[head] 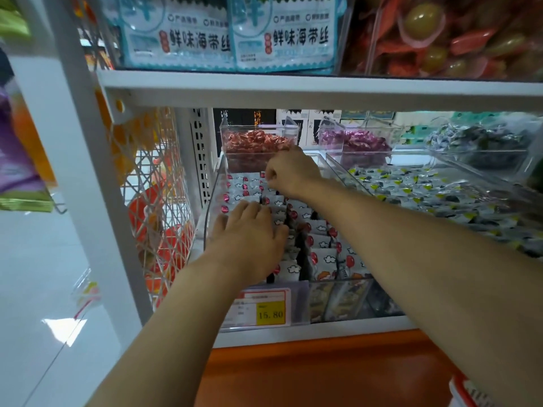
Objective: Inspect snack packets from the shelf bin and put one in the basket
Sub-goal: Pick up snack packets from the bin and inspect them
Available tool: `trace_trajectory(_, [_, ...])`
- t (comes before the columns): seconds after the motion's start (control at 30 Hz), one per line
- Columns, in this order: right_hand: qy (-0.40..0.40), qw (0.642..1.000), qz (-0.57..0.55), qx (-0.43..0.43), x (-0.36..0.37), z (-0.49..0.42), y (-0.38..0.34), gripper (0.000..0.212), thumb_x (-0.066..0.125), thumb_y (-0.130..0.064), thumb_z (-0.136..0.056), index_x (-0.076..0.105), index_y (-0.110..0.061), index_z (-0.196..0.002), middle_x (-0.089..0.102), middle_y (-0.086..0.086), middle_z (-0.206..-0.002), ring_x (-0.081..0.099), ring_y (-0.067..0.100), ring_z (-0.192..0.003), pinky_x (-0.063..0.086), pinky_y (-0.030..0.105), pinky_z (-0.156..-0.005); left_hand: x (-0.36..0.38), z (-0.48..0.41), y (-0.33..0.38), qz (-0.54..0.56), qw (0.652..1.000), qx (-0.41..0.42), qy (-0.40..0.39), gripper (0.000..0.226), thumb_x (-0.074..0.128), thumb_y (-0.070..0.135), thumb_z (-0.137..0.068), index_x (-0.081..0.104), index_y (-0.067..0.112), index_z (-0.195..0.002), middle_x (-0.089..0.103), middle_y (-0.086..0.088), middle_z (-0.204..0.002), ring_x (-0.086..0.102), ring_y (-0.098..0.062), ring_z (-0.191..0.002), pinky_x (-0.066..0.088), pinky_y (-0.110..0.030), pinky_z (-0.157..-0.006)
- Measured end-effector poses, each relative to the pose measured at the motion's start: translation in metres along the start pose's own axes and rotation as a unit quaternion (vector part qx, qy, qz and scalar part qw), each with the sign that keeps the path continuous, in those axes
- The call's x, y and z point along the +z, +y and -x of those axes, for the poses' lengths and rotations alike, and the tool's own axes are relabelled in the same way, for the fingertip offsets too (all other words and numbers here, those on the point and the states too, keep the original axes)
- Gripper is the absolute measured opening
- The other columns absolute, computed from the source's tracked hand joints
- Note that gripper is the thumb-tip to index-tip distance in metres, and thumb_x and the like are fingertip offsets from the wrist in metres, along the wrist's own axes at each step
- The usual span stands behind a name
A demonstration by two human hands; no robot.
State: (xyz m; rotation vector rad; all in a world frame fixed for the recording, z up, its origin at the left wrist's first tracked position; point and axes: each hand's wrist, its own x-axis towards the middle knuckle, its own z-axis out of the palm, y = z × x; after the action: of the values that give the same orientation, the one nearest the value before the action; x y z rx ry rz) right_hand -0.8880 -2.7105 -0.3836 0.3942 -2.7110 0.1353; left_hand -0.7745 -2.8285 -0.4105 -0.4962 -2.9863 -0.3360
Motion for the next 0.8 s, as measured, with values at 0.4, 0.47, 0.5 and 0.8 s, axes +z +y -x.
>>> trace_trajectory(0.4, [0.192, 0.931, -0.287, 0.117, -0.053, 0.053, 0.011, 0.011, 0.049, -0.014, -0.096, 0.055, -0.008, -0.089, 0.058, 0.006, -0.093, 0.06, 0.021, -0.086, 0.051, 0.036, -0.071, -0.02, 0.011, 0.012, 0.272, 0.95, -0.032, 0.15, 0.013, 0.037, 0.011, -0.096, 0.044, 0.018, -0.104, 0.052, -0.01, -0.094, 0.05, -0.027, -0.075, 0.042, -0.038, -0.063])
trace_trajectory(0.47, [0.245, 0.897, -0.34, 0.139, -0.063, 0.081, 0.017, 0.009, 0.049, -0.013, -0.096, 0.051, -0.011, -0.088, 0.061, 0.008, -0.096, 0.065, 0.024, -0.08, 0.055, 0.037, -0.063, -0.024, 0.016, 0.016, 0.303, 0.935, -0.037, 0.181, 0.021, 0.038, 0.009, -0.097, 0.045, 0.022, -0.112, 0.047, 0.002, -0.083, 0.052, -0.025, -0.076, 0.047, -0.039, -0.063])
trace_trajectory(0.5, [0.26, 0.883, -0.363, 0.145, -0.067, 0.095, 0.02, 0.009, 0.05, -0.012, -0.096, 0.049, -0.012, -0.087, 0.062, 0.007, -0.092, 0.067, 0.019, -0.071, 0.054, 0.032, -0.056, -0.025, 0.019, 0.018, 0.313, 0.929, -0.037, 0.192, 0.03, 0.038, 0.008, -0.097, 0.047, 0.02, -0.123, 0.052, 0.002, -0.089, 0.052, -0.023, -0.079, 0.046, -0.035, -0.063])
trace_trajectory(0.8, [0.19, 0.771, -0.581, 0.177, -0.076, 0.186, 0.027, 0.009, 0.051, -0.007, -0.095, 0.055, -0.009, -0.087, 0.063, 0.014, -0.086, 0.066, 0.013, -0.057, 0.053, 0.022, -0.049, -0.02, 0.042, 0.043, 0.394, 0.904, -0.015, 0.164, 0.037, 0.051, 0.021, -0.094, 0.052, 0.014, -0.13, 0.063, 0.003, -0.107, 0.062, -0.014, -0.09, 0.051, -0.016, -0.071])
